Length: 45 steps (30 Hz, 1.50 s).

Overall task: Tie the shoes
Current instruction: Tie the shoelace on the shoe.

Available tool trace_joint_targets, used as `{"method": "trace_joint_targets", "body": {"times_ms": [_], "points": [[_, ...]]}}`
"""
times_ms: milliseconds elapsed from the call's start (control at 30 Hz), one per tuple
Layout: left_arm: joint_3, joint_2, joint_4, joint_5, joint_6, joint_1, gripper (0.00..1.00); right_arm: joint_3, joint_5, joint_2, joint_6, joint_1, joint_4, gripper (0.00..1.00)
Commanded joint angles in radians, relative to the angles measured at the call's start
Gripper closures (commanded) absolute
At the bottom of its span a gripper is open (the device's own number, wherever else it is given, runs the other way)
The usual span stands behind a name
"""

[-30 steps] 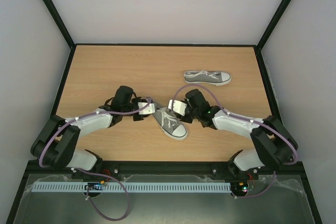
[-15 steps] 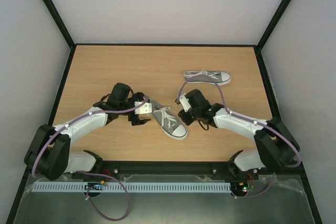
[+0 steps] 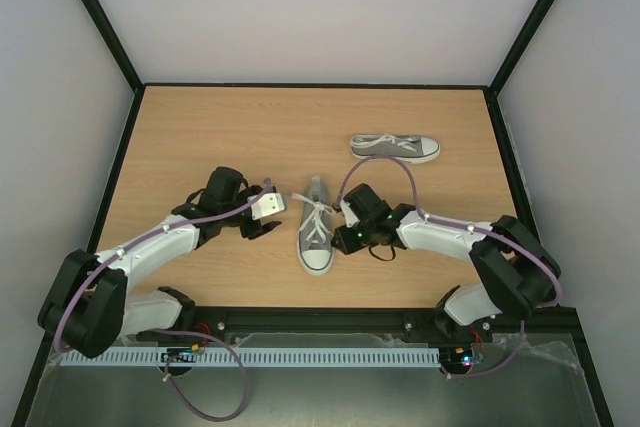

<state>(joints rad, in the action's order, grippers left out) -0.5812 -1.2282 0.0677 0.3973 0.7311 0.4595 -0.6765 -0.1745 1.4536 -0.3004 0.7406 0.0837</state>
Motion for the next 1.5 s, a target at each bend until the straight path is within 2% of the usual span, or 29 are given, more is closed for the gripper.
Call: {"method": "trace_joint_targets", "body": {"times_ms": [0, 100, 267, 433, 567, 667, 767, 867, 1067, 1233, 1467], "points": [[0.019, 0.032, -0.053, -0.018, -0.054, -0.004, 0.34, 0.021, -0.105, 0.011, -0.114, 0.075, -0.010, 0.71], [-0.002, 0.044, -0.015, 0.034, -0.052, 0.010, 0.39, 0.021, -0.096, -0.024, -0.143, 0.074, -0.003, 0.71], [0.014, 0.039, 0.008, 0.078, -0.049, 0.051, 0.42, 0.030, -0.015, -0.182, -0.110, 0.024, 0.089, 0.70], [0.053, 0.021, -0.079, 0.061, -0.041, 0.096, 0.47, 0.027, -0.004, -0.243, -0.103, -0.004, 0.163, 0.62], [0.117, -0.003, -0.161, -0.032, 0.066, 0.176, 0.47, 0.069, -0.038, -0.259, -0.121, -0.004, 0.118, 0.53], [0.144, -0.023, -0.239, -0.085, 0.095, 0.170, 0.48, 0.082, -0.114, -0.255, -0.125, -0.004, 0.053, 0.50], [0.146, -0.031, -0.189, -0.031, 0.131, 0.164, 0.46, 0.126, -0.144, -0.274, -0.128, -0.005, -0.024, 0.47], [0.158, -0.024, -0.131, -0.007, 0.177, 0.189, 0.44, 0.135, -0.110, -0.259, -0.098, -0.004, -0.075, 0.48], [0.134, 0.000, -0.081, 0.018, 0.185, 0.200, 0.43, 0.083, -0.098, -0.214, -0.023, -0.010, -0.111, 0.49], [0.151, 0.016, -0.032, 0.020, 0.253, 0.240, 0.44, 0.097, -0.112, -0.186, -0.045, -0.074, -0.130, 0.49], [0.055, 0.054, 0.071, 0.123, 0.182, 0.248, 0.42, 0.035, -0.167, -0.178, -0.033, -0.121, -0.143, 0.48]]}}
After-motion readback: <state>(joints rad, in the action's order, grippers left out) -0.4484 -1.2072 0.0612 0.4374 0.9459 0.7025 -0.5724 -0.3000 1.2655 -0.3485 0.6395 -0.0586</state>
